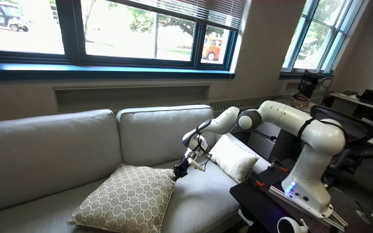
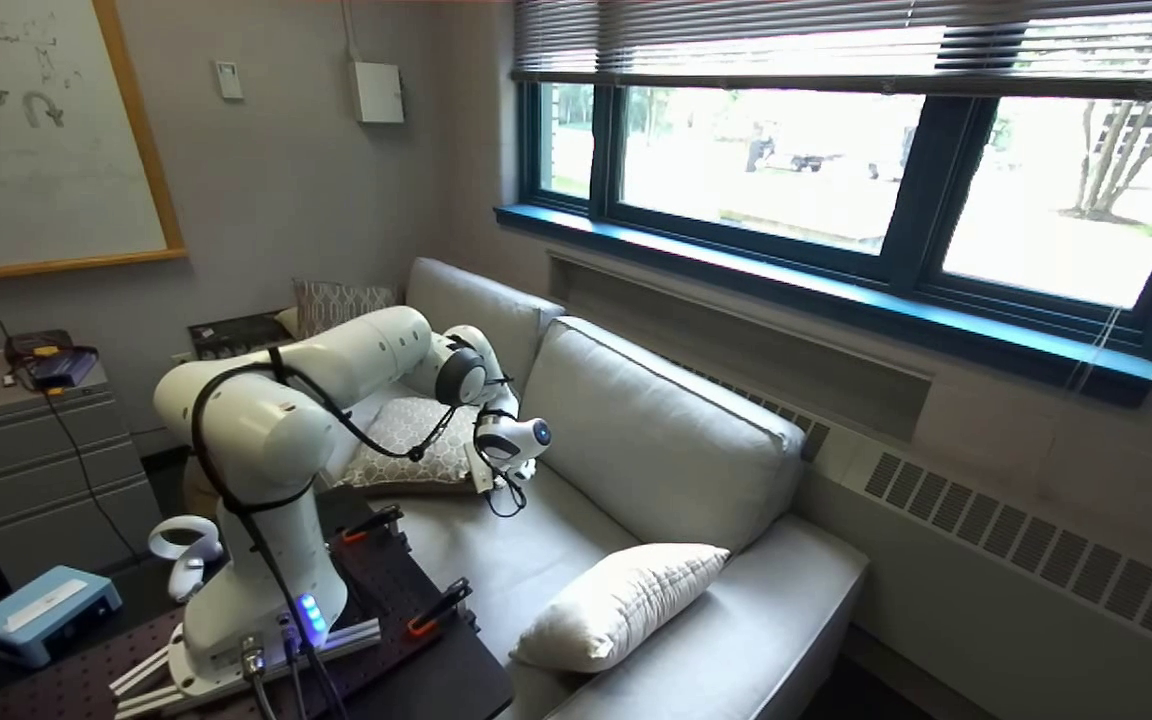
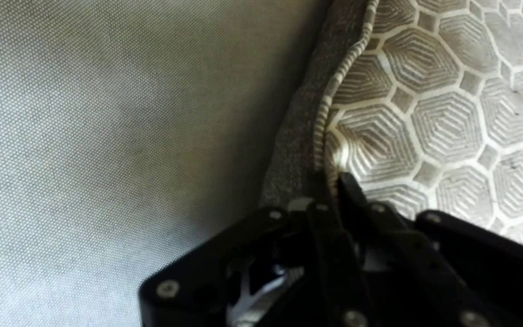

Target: Put the two pillows on the right end of the chair

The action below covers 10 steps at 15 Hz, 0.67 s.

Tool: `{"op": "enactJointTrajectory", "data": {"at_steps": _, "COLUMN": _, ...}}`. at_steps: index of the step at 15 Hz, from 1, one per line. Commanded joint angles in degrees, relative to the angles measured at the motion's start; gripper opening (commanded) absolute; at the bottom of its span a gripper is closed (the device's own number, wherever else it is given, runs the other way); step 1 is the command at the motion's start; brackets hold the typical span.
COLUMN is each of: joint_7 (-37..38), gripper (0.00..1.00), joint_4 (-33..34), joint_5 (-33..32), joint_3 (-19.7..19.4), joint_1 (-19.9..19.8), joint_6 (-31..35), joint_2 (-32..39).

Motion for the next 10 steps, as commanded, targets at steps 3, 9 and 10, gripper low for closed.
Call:
{"op": "enactJointTrajectory", "data": {"at_steps": 3, "joint_7": 2.8, "gripper": 0.02, "joint_4": 1.7, "joint_5": -7.8, "joint_3": 0.2, "joint_1": 0.4, "joint_6": 3.4, "joint_2": -0.1}}
{"op": "enactJointTrajectory", "data": {"at_steps": 9, "joint_7": 12.0, "gripper": 0.03, "joint_4": 2.2, "joint_5": -26.0, "joint_3": -0.3, "joint_1": -3.8, "joint_6": 2.2, "joint_2": -0.2}}
{"op": "enactJointTrajectory", "data": {"at_steps": 10, "joint_7": 11.5, "gripper": 0.02, "joint_4": 1.4, "joint_5": -27.1, "joint_3": 0.7, "joint_1": -5.4, "joint_6": 3.7, "joint_2": -0.2}}
